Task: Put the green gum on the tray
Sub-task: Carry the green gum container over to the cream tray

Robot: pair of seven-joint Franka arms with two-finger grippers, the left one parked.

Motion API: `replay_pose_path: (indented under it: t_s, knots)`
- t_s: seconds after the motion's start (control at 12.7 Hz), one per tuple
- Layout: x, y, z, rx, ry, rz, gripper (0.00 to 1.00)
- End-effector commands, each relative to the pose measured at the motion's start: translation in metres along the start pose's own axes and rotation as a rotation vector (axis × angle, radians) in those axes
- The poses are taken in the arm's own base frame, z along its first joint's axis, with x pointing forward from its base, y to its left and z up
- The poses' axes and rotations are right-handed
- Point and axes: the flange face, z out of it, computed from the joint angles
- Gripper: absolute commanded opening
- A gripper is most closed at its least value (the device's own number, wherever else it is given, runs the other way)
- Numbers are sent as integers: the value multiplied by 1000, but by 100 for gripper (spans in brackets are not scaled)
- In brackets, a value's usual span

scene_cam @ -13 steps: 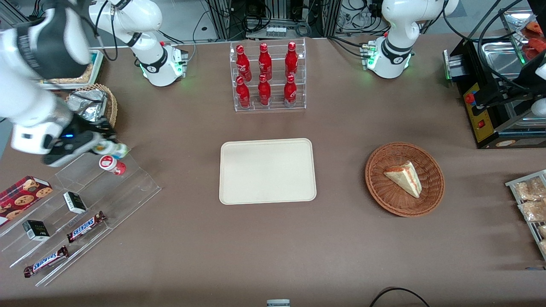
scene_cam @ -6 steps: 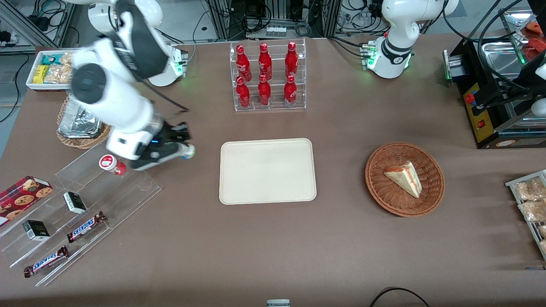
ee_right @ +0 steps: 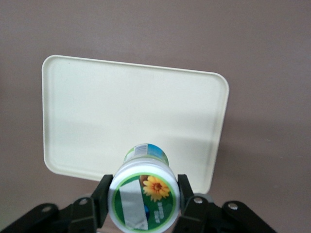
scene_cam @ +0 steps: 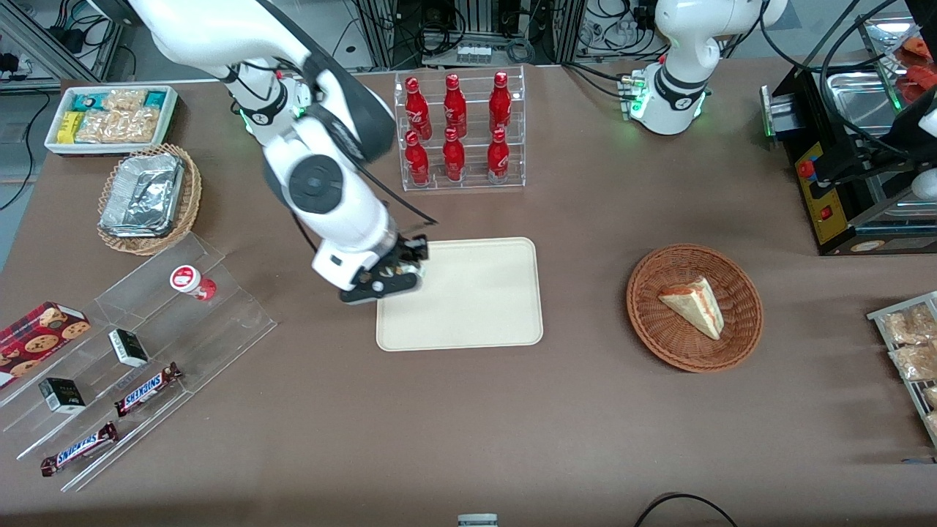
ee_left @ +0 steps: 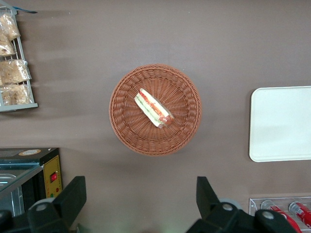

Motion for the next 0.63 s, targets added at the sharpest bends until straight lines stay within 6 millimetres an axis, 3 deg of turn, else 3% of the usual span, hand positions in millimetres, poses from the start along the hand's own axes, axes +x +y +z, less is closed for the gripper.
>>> replay_pose_path:
  t_s: [0.0,0.24,0.55]
  knots:
    - [6,-37,49,-26,35,73,0]
    - [-1,-61,111,-77,48,62,0]
    - [-5,-69,142,-114,60,51,0]
